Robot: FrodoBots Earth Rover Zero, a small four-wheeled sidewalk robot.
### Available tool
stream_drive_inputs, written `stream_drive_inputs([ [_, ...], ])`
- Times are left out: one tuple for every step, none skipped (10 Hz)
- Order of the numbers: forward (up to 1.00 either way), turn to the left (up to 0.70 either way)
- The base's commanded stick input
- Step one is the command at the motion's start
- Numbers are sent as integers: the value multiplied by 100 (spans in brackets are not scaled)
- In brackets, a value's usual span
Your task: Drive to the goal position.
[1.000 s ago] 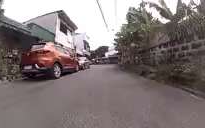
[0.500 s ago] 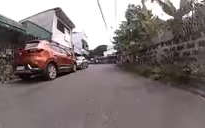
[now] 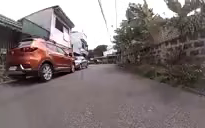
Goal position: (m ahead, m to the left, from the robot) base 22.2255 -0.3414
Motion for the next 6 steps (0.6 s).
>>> stream_drive_inputs([
  [70,0],
  [70,0],
  [70,0],
  [70,0],
  [70,0],
  [70,0],
])
